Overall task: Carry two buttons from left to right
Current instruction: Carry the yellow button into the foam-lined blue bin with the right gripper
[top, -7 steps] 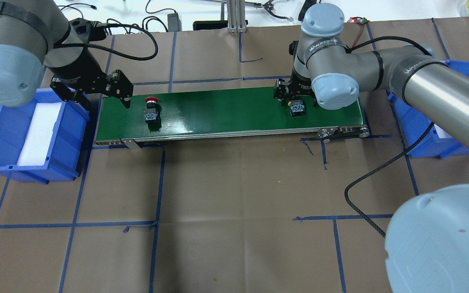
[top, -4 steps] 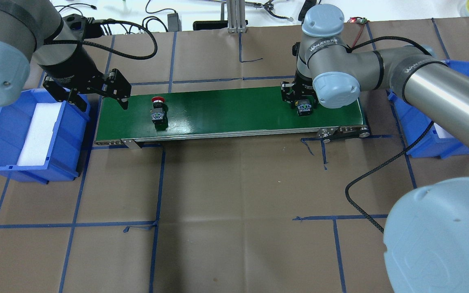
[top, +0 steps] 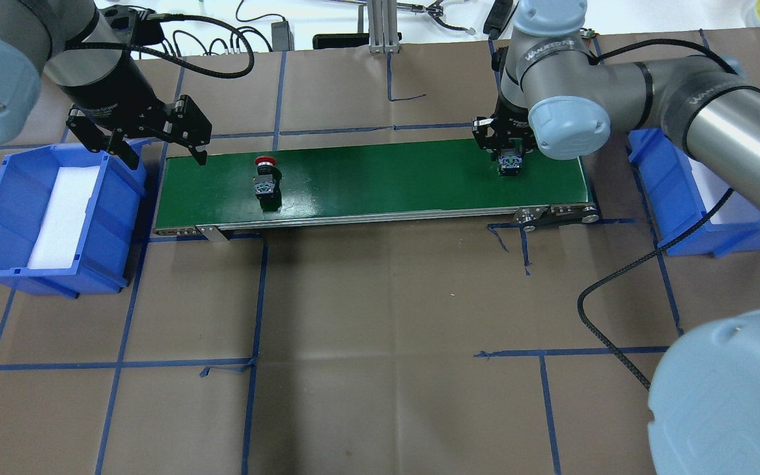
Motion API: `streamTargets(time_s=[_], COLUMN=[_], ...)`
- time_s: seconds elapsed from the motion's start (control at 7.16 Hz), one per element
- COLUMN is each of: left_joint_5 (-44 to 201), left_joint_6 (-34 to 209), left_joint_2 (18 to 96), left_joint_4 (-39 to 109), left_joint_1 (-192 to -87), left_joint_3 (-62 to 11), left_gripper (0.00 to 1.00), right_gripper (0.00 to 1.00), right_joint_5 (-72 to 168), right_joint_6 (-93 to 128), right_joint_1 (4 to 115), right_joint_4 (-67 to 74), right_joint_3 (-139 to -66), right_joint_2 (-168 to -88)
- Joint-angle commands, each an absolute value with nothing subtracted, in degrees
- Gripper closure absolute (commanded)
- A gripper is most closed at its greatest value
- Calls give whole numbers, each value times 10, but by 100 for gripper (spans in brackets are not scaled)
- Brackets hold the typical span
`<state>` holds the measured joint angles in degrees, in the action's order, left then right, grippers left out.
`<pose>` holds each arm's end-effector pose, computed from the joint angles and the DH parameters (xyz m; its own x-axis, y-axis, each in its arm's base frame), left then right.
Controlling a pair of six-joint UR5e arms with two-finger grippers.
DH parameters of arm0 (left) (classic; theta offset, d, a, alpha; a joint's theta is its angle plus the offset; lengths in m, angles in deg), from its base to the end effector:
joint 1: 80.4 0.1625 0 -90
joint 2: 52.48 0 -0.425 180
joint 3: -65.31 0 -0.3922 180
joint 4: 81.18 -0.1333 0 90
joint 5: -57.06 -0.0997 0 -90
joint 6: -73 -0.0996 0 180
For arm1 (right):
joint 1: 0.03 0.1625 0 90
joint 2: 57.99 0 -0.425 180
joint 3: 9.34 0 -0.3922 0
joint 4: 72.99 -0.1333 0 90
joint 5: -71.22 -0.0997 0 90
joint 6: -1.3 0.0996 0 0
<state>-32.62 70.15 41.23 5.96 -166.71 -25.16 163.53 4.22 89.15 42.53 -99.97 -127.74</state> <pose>-0.1004 -0.5236 0.4562 -0.9999 -0.0148 0.0067 -0.0146 0.9996 0.0227 0.1204 -0.6228 0.3303 -0.9970 0.0683 0.0360 0.0651 0.9944 -0.0828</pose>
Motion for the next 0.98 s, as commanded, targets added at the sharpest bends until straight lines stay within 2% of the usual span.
streamTargets(time_s=[0.0, 0.28, 0.56, 0.84], left_joint_5=[-327, -326, -327, -328], left_joint_6=[695, 673, 673, 673], left_joint_2=[399, 396, 395, 395], left_joint_4=[57, 57, 57, 56], left_joint_1=[-1672, -1669, -1669, -1669], left_joint_3=[-257, -256, -257, -258], left_gripper=[1, 1, 1, 1], right_gripper=[96, 96, 97, 97], right_joint_5=[1628, 1627, 1625, 1629], right_joint_6=[-124, -291, -336, -339], right_joint_1=[768, 650, 605, 599], right_joint_4=[344, 349, 379, 502], right_joint_3=[-976, -956, -964, -1044], right_joint_2=[-1336, -1329, -1293, -1284])
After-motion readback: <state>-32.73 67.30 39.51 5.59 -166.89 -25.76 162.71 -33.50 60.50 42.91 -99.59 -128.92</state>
